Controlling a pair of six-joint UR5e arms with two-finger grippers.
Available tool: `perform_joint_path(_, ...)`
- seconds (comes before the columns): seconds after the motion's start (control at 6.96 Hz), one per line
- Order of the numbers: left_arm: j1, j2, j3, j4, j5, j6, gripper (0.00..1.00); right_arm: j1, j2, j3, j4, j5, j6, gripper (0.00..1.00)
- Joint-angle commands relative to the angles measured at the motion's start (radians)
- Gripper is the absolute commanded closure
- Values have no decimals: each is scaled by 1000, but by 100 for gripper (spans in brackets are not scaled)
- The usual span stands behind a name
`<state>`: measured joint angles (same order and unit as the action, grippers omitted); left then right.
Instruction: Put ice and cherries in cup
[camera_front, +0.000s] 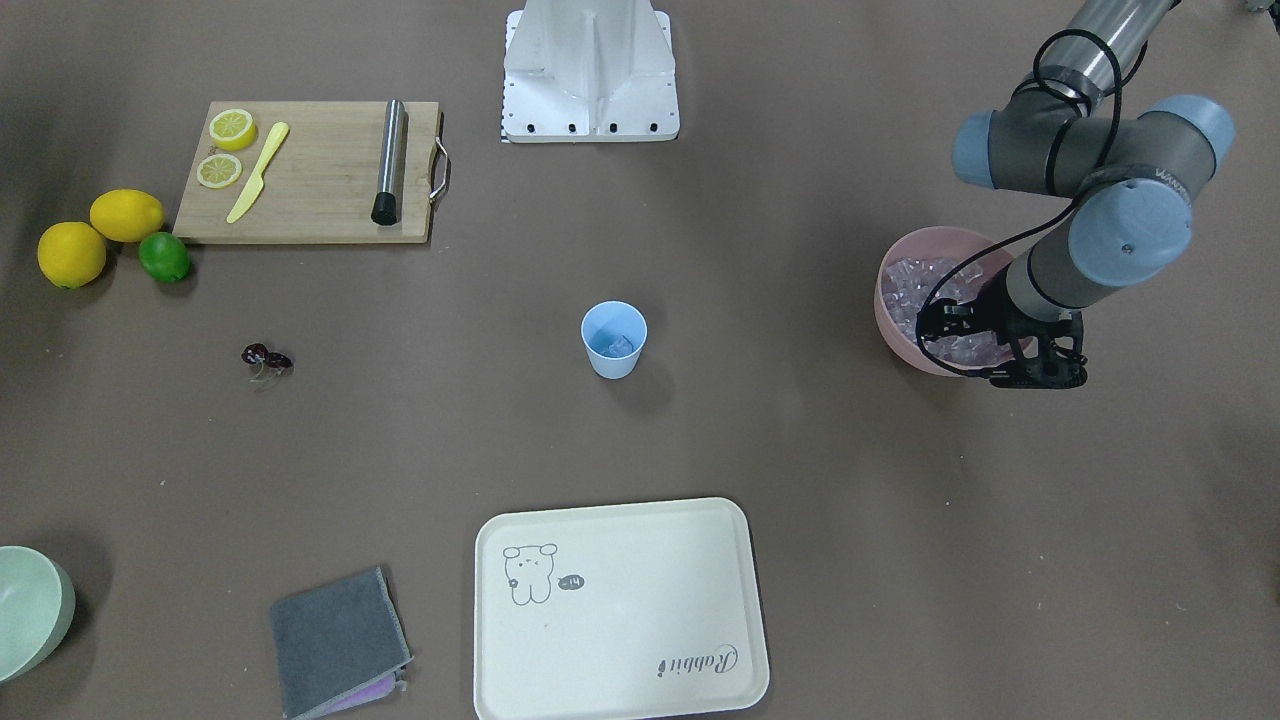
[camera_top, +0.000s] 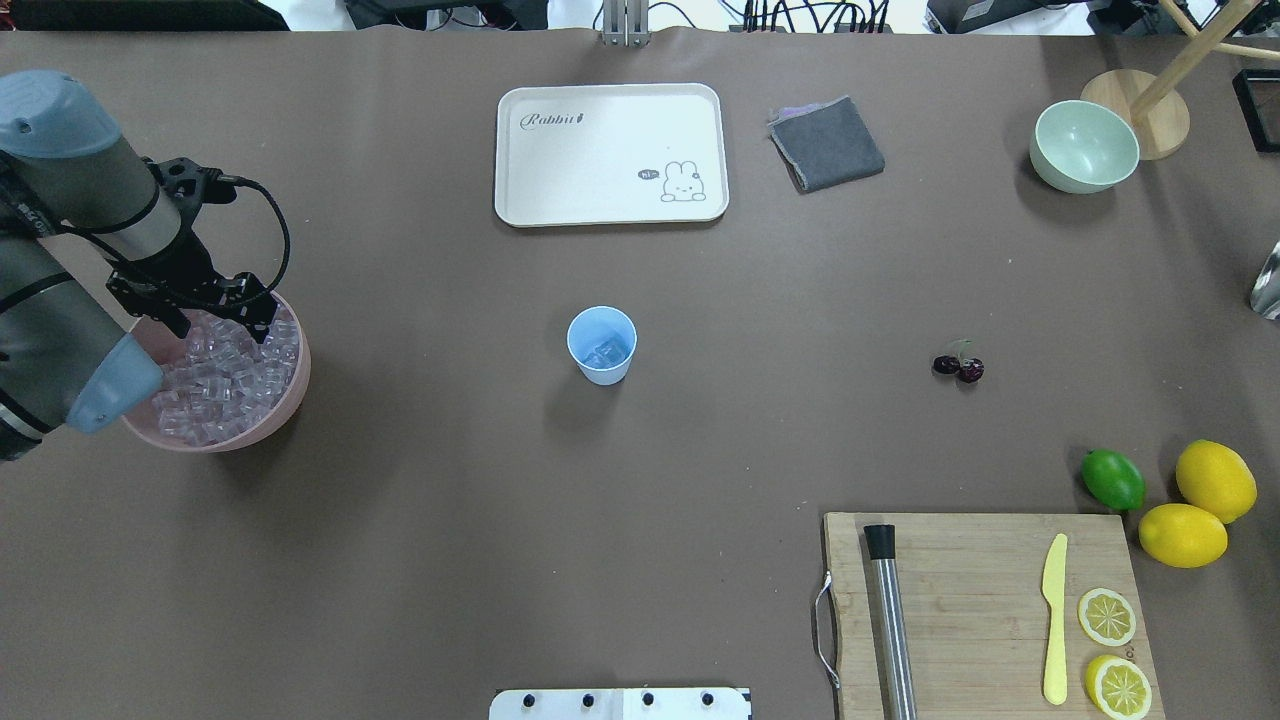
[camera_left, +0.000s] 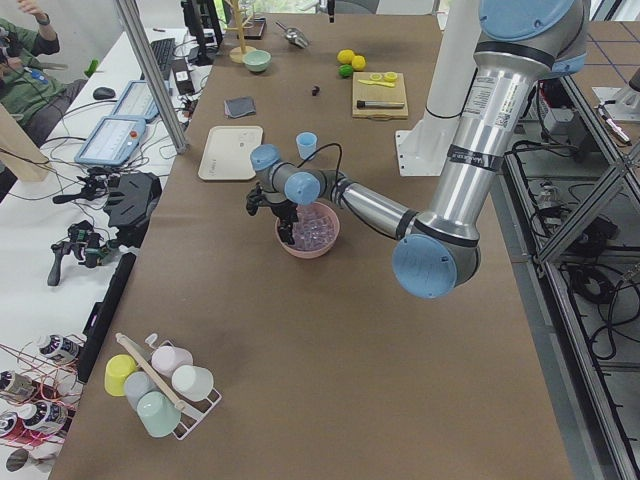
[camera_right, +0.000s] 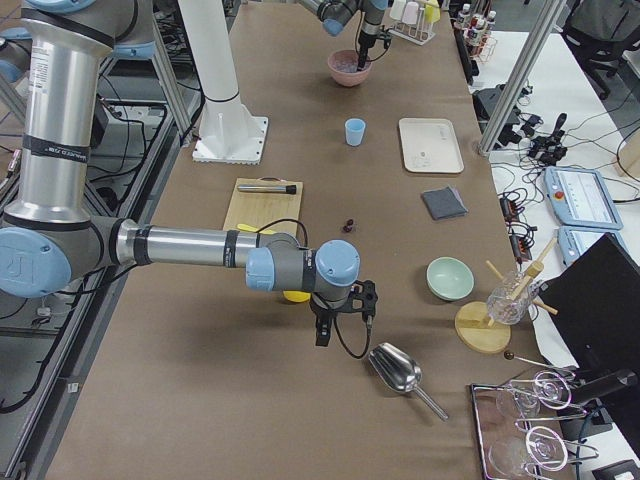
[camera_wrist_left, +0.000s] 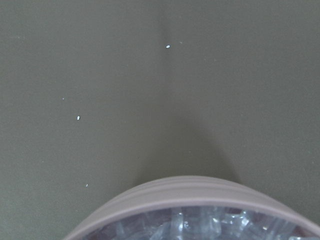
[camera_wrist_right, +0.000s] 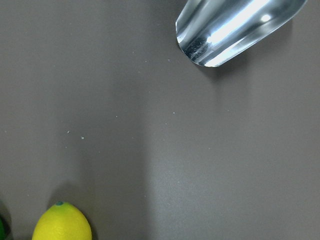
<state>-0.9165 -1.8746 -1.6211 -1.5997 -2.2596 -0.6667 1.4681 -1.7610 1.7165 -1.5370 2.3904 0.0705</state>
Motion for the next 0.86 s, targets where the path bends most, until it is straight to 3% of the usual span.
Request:
perform_joint_path(0.0, 7, 5, 26, -60, -1, -23, 8, 0, 0, -1, 0, 0, 0, 0)
perform_joint_path(0.14, 7, 5, 23, -62, -1, -30, 12, 0, 0, -1, 0, 0, 0, 0)
perform_joint_path(0.72, 7, -5, 12, -55, -58, -44, 63, 0, 0, -1, 0, 0, 0, 0)
